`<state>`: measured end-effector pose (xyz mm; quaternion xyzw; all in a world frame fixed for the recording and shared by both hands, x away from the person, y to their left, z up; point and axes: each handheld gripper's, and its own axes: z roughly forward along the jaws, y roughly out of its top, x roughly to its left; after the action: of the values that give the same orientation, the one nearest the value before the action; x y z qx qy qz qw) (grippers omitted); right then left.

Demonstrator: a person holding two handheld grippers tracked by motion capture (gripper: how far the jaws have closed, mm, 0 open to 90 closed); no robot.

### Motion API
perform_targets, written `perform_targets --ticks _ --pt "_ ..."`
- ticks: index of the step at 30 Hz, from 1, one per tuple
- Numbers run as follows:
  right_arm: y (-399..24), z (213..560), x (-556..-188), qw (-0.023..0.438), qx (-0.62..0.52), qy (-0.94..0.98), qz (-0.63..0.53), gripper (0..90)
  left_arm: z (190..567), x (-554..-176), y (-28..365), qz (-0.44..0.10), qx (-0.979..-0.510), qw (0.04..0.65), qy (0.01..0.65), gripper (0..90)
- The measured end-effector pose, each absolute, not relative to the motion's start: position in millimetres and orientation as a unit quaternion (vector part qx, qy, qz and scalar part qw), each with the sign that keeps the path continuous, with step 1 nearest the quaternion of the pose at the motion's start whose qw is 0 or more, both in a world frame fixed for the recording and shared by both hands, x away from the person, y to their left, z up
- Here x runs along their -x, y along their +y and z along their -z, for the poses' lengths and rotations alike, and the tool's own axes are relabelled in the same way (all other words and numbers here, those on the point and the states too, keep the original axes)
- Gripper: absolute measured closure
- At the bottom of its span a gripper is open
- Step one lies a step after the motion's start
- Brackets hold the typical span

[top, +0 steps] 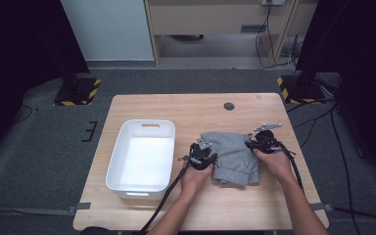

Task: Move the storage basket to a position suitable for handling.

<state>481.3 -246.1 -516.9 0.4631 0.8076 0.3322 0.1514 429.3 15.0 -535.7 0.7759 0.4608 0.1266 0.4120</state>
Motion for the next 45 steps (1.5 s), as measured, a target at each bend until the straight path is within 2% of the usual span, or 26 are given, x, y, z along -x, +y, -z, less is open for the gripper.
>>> perform_targets --ticks 9,27,45 --pt "-250 506 -475 0.173 -0.452 0.805 -0.342 81.1 529 -425 20 -0.12 -0.766 0.431 0.461 77.1" --pt "-255 463 -459 0.197 -0.431 0.798 -0.372 82.1 479 -409 20 -0.138 -0.761 0.473 0.422 78.2" --pt "-242 432 -460 0.205 -0.415 0.804 -0.373 82.4 431 -404 31 -0.169 -0.775 0.466 0.392 78.3"
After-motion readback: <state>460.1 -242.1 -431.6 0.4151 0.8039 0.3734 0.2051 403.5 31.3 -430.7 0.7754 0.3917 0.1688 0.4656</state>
